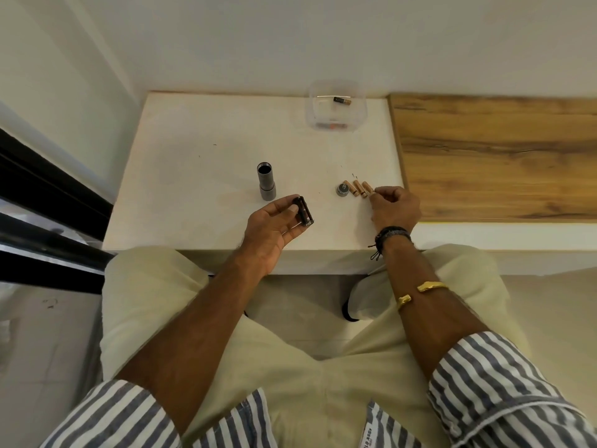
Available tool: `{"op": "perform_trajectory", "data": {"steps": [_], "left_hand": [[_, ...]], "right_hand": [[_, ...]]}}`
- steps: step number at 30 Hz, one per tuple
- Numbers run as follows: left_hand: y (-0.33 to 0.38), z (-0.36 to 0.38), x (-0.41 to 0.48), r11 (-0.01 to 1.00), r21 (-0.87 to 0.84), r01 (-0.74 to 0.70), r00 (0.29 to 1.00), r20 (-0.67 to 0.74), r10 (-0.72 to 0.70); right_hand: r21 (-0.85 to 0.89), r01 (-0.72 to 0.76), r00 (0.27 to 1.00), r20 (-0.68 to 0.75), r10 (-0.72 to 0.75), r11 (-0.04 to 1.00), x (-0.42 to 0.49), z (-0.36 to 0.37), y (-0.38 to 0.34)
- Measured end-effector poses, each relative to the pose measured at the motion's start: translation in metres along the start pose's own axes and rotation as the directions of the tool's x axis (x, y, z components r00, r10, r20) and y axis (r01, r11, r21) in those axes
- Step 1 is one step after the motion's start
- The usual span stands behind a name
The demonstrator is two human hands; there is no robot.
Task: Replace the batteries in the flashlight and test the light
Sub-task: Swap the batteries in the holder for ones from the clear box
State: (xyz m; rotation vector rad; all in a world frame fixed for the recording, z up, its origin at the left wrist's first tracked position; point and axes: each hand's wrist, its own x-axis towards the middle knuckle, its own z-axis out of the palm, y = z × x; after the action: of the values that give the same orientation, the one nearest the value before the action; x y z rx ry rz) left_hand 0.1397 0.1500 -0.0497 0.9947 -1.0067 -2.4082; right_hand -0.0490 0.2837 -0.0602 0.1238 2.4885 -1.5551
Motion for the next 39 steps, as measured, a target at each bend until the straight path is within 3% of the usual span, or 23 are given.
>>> {"op": "perform_trajectory", "data": {"steps": [12, 16, 21, 26, 32, 36, 39], "left_hand": [[0.003, 0.006, 0.004, 0.999, -0.031, 0.010, 1.000, 0.016, -0.010], [0.003, 0.009, 0.008, 0.999, -0.044, 0.010, 1.000, 0.013, -0.010], [0.003, 0.013, 0.013, 0.998, -0.065, 0.019, 1.000, 0.015, -0.018], [0.002, 0.019, 0.018, 0.994, -0.098, 0.041, 0.999, 0.015, -0.040], [-0.001, 0.023, 0.024, 0.989, -0.132, 0.070, 0.997, 0.033, -0.066], [-0.001, 0.020, 0.028, 0.986, -0.147, 0.073, 0.997, 0.028, -0.070], [-0.001, 0.019, 0.029, 0.986, -0.147, 0.073, 0.997, 0.028, -0.070]], "right_hand": [[-0.157, 0.119, 0.993, 0.017, -0.118, 0.980, -0.006, 0.002, 0.000], [-0.103, 0.162, 0.986, -0.032, -0.166, 0.981, -0.008, 0.005, -0.010], [0.125, 0.246, 0.969, 0.010, -0.249, 0.961, -0.007, 0.023, -0.044], [0.130, 0.306, 0.943, 0.098, -0.319, 0.943, 0.022, 0.052, -0.089], [-0.182, 0.420, 0.901, 0.200, -0.385, 0.889, 0.071, 0.084, -0.135], [-0.524, 0.531, 0.843, 0.409, -0.350, 0.666, 0.100, 0.103, -0.157], [-0.653, 0.542, 0.838, 0.466, -0.284, 0.528, 0.115, 0.115, -0.167]]}}
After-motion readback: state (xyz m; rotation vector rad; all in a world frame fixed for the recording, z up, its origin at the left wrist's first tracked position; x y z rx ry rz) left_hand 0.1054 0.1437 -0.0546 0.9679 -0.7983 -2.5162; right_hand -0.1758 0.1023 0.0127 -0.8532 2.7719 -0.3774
